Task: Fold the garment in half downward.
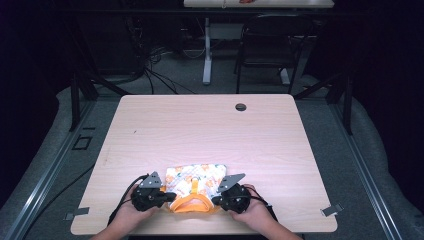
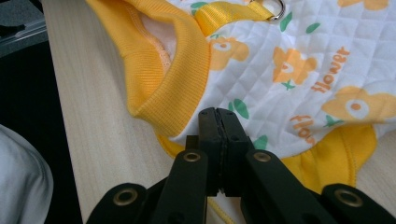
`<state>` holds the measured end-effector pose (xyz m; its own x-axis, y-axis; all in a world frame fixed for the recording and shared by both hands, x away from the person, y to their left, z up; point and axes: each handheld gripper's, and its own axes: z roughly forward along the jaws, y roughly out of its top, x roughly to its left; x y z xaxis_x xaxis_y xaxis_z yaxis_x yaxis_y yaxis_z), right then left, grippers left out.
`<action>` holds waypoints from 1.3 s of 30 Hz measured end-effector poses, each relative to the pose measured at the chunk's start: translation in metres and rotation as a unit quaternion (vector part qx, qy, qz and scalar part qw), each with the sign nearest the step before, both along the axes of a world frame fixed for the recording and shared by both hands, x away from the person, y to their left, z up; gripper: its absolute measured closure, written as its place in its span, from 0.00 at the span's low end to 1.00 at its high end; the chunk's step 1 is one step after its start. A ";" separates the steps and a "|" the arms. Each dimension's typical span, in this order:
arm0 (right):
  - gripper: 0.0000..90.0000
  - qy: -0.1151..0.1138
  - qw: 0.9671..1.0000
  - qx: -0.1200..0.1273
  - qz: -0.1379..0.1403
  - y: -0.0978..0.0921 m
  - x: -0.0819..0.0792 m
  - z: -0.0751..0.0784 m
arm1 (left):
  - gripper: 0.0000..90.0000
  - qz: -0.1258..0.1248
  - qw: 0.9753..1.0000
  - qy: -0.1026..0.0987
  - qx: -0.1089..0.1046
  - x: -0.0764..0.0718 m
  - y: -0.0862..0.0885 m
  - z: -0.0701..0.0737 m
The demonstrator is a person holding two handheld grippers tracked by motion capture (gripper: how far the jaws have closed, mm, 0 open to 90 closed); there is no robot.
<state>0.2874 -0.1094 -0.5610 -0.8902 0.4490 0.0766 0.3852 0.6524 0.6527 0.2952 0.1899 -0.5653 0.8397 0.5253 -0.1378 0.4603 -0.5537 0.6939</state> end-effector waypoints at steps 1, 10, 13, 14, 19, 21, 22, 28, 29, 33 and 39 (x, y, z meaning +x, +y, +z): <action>0.99 -0.002 1.000 -0.005 0.002 0.000 0.000 0.000 | 1.00 0.000 1.000 0.001 -0.001 0.000 0.000 0.000; 1.00 0.003 1.000 -0.008 -0.001 0.000 0.000 -0.004 | 1.00 0.002 1.000 -0.002 -0.001 0.001 -0.001 -0.004; 1.00 0.000 1.000 -0.011 0.000 0.000 0.002 -0.005 | 1.00 0.003 1.000 -0.004 -0.001 0.002 -0.002 -0.004; 1.00 0.002 1.000 -0.006 -0.003 0.000 0.003 -0.006 | 1.00 0.003 1.000 -0.004 0.001 0.003 -0.002 -0.004; 1.00 0.004 1.000 0.000 -0.017 -0.002 0.009 -0.007 | 1.00 0.008 1.000 -0.006 0.000 0.009 -0.005 -0.005; 1.00 0.003 1.000 0.000 -0.021 -0.003 0.012 -0.007 | 1.00 0.011 1.000 -0.009 0.002 0.013 -0.006 -0.005; 1.00 0.001 1.000 -0.008 -0.022 -0.004 0.014 -0.006 | 1.00 0.013 1.000 -0.011 0.001 0.015 -0.006 -0.005; 1.00 0.001 0.999 0.000 -0.036 -0.007 0.024 -0.008 | 1.00 0.025 1.000 -0.014 -0.002 0.026 -0.010 -0.006; 1.00 0.000 0.999 0.004 -0.045 -0.007 0.026 -0.009 | 1.00 0.028 0.999 -0.015 -0.004 0.028 -0.010 -0.007; 1.00 -0.001 0.999 0.004 -0.054 -0.010 0.034 -0.009 | 1.00 0.039 0.999 -0.016 -0.009 0.034 -0.011 -0.008; 1.00 -0.002 0.997 0.015 -0.071 -0.012 0.041 -0.011 | 1.00 0.052 0.998 -0.016 -0.016 0.042 -0.012 -0.009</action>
